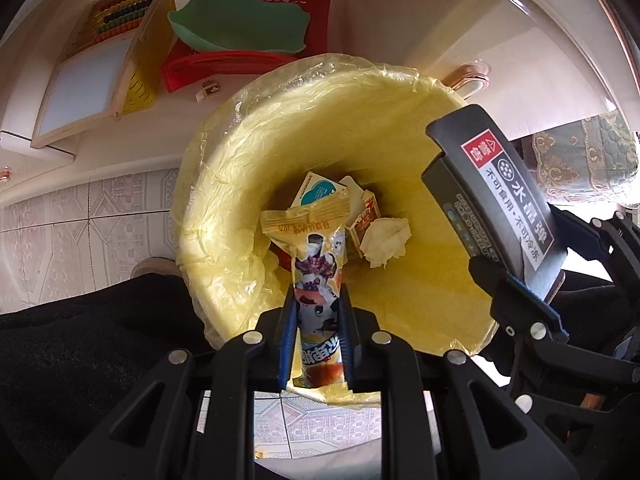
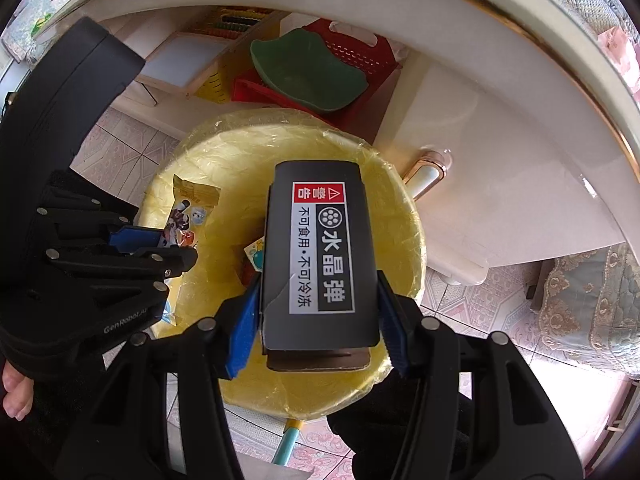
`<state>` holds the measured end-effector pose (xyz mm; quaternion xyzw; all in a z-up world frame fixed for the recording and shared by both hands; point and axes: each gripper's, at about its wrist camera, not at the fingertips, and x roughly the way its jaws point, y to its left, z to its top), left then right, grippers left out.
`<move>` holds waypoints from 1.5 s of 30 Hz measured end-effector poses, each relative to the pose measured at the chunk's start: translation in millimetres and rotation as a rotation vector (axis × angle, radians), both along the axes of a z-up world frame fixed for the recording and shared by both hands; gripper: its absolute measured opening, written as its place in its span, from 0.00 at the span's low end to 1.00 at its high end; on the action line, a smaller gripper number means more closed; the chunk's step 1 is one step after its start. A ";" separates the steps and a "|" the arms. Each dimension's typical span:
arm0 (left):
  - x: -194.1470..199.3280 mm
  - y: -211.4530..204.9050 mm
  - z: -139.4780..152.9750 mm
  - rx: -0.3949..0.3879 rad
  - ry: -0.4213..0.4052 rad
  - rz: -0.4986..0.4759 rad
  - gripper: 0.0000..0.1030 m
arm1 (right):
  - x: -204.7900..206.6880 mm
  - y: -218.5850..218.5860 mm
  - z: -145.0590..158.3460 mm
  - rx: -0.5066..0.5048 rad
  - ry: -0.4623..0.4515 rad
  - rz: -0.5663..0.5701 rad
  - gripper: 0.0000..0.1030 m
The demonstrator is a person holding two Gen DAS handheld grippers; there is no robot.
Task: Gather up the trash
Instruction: 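Carry the snack wrapper and black box with both tools over the yellow bin, then open both tools to drop the snack wrapper and black box into the bin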
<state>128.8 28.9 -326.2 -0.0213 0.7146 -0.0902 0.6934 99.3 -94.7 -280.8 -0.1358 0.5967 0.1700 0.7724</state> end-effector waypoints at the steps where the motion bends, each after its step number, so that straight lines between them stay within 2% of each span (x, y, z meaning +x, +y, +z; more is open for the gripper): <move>1: -2.4 0.2 1.1 -0.003 0.003 0.003 0.19 | -0.7 0.5 -3.0 0.002 0.007 -0.005 0.51; 9: 2.2 -8.6 -12.9 0.016 0.011 0.002 0.19 | 8.2 -5.1 -25.3 0.005 0.051 -0.032 0.51; 24: 6.9 -12.4 -23.8 0.035 0.030 0.001 0.19 | 7.3 -8.5 -43.0 0.031 0.121 -0.060 0.51; 35: 5.6 -17.4 -24.8 0.052 0.029 0.001 0.19 | 5.3 -4.6 -40.0 0.029 0.111 -0.051 0.52; 37: 5.9 -18.8 -24.7 0.057 0.033 0.000 0.24 | 6.0 -4.8 -40.7 0.024 0.113 -0.051 0.52; 39: 6.3 -18.2 -24.2 0.058 0.027 0.005 0.36 | 6.4 -5.4 -42.0 0.016 0.112 -0.053 0.57; 41: 6.7 -17.6 -22.9 0.052 0.023 0.011 0.53 | 6.9 -7.0 -42.6 0.021 0.113 -0.060 0.64; 45: 5.6 -17.4 -20.1 0.071 0.003 0.010 0.59 | 7.6 -9.7 -42.3 0.017 0.112 -0.074 0.65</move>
